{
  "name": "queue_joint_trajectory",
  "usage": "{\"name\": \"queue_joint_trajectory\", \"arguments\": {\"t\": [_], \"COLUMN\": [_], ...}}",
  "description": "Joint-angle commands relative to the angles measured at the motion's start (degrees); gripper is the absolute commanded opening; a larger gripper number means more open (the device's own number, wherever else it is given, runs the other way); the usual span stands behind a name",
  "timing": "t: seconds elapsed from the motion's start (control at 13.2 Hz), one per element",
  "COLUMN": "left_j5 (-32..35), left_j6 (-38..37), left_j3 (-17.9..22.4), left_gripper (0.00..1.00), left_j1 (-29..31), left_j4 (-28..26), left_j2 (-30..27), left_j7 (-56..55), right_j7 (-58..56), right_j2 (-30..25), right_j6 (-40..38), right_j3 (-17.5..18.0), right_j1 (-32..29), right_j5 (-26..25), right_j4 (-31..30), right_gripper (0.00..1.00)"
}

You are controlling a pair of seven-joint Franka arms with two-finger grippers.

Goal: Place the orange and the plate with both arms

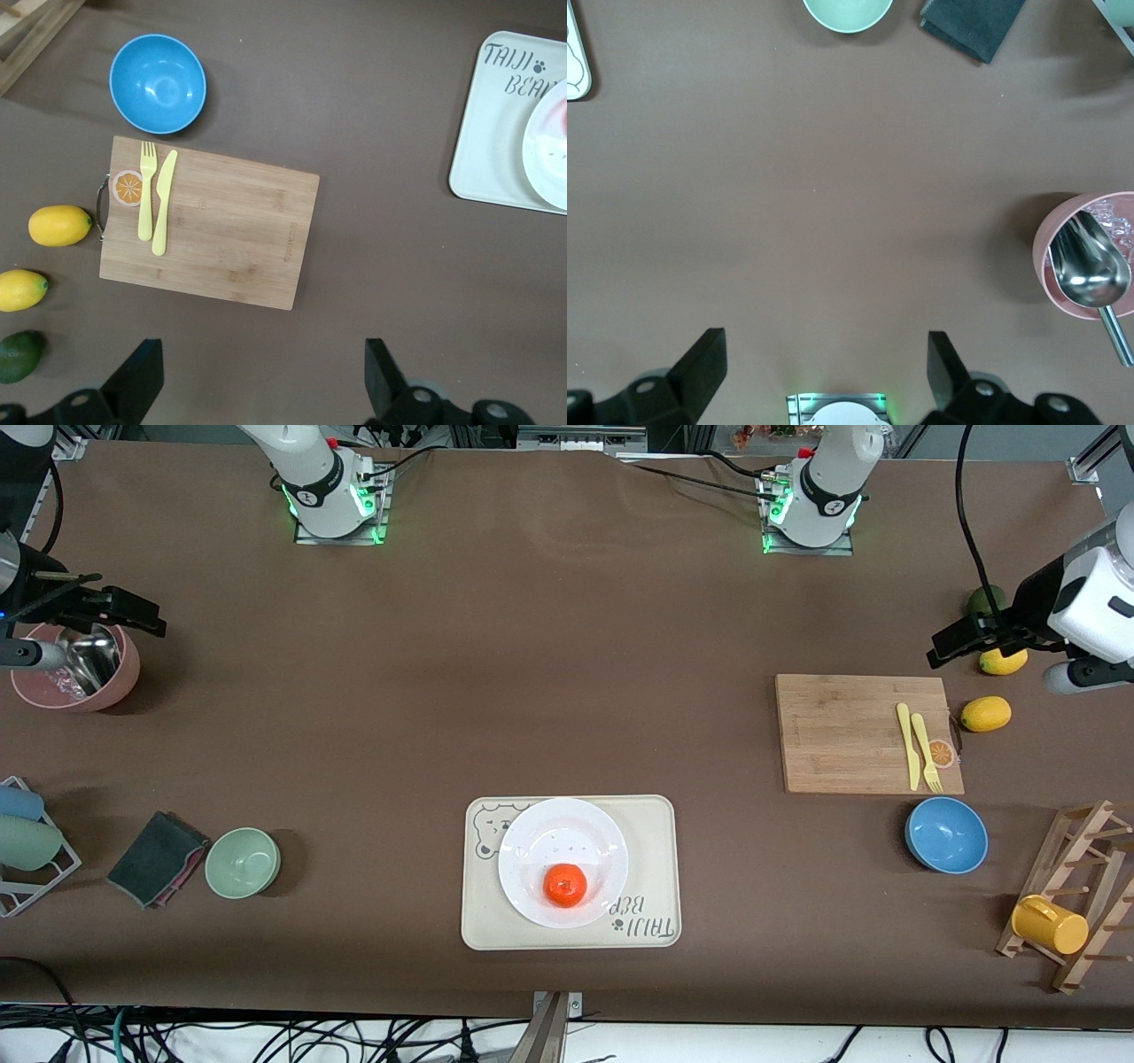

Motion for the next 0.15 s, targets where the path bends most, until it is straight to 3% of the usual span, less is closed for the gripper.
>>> {"name": "queue_joint_trajectory", "arguments": {"t": [0.0, 0.08], "left_j5": [-0.66, -0.66], "left_j6": [0.45, 0.45], "left_j3": [-0.47, -0.56], "left_gripper": [1.0, 1.0], "left_j1": [0.05, -0.04], "left_j4": [-0.11, -0.11], "left_j2": [-0.23, -0.23], "left_j7": [0.48, 0.48], "right_j7": [0.31, 0.31], "right_j2": [0.49, 0.49], "right_j6": [-0.74, -0.74], "right_j3": [0.07, 0.16], "right_j1": [-0.18, -0.09], "right_j5": [-0.05, -0.14], "right_j4": [1.48, 1.48], "right_gripper": [1.0, 1.0]}}
